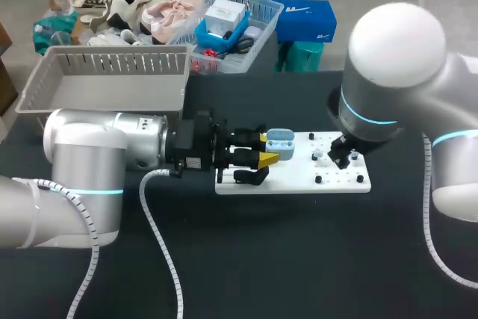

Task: Pick up each earbud case from the left stands, insert the matching earbuds, close the lid, and place the case in the box.

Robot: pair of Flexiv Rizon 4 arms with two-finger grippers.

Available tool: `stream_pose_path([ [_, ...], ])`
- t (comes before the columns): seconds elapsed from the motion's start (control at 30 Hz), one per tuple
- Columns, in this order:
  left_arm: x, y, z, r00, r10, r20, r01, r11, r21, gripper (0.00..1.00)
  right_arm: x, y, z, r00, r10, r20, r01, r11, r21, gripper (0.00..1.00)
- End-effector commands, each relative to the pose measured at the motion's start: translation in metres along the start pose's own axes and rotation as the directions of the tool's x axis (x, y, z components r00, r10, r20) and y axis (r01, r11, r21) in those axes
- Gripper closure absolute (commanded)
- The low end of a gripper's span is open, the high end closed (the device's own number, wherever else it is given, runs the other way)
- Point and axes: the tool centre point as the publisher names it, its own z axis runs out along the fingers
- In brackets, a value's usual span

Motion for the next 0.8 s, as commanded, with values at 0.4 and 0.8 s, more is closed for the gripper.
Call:
stream_pose_path([
  [0.4, 0.000, 0.000, 0.000, 1.000, 0.001, 0.001, -0.001, 1.000, 0.000, 1.00, -0.003, 0.000, 0.034, 0.999, 0.024, -0.027, -0.023, 0.999, 0.026, 0.58],
  [0.8, 0.000, 0.000, 0.000, 1.000, 0.001, 0.001, -0.001, 1.000, 0.000, 1.00, -0.004, -0.004, 0.047, 0.998, 0.034, -0.045, -0.033, 0.999, 0.025, 0.63],
])
